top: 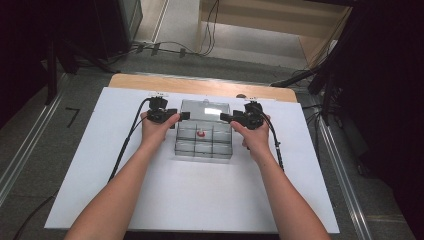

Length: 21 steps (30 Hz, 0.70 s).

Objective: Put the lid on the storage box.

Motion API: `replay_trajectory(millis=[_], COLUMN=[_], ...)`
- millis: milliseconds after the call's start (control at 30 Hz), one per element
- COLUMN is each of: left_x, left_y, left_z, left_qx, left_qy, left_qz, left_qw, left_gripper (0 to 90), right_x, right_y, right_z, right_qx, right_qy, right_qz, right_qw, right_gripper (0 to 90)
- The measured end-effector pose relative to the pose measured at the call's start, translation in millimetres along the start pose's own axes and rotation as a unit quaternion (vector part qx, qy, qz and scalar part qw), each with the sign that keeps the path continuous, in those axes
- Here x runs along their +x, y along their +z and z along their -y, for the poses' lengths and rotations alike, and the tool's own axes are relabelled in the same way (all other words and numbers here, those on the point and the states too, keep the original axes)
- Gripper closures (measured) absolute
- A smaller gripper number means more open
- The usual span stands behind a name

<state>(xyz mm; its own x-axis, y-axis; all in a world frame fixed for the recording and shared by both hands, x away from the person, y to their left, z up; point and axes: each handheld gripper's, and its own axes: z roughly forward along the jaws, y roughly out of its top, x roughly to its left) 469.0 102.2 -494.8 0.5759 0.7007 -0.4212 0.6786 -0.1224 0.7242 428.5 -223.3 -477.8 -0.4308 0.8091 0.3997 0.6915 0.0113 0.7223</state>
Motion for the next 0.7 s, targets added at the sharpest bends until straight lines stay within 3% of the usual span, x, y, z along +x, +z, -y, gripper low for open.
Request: replay_trajectory(millis=[167,300,467,700], left_x=[-4.0,-7.2,-5.4,-4.3], left_y=[3.5,6.9,9.0,13.0], left_z=[-0.8,-1.4,-1.5,-2.4], left_qx=[-0.007,0.008,0.01,0.015], left_qy=[-0.013,0.009,-0.002,-0.013], left_qz=[-0.004,-0.012,-0.013,-0.019], left_qw=[0.9999,0.9999,0.9999,0.9996], left_gripper=[31.6,31.5,32.7,32.3], right_x=[-9.7,-14.5,-18.4,-19.7], right_y=[12.4,20.8,30.3,35.3], right_z=[0.8,3.6,8.0,8.8], right_qx=[0.013,0.02,0.034,0.033], right_qy=[0.039,0.056,0.079,0.104], right_qz=[0.004,0.016,0.021,0.01], right_qw=[0.9992,0.9981,0.996,0.9939], right_gripper=[28.6,29.3,30.6,31.4])
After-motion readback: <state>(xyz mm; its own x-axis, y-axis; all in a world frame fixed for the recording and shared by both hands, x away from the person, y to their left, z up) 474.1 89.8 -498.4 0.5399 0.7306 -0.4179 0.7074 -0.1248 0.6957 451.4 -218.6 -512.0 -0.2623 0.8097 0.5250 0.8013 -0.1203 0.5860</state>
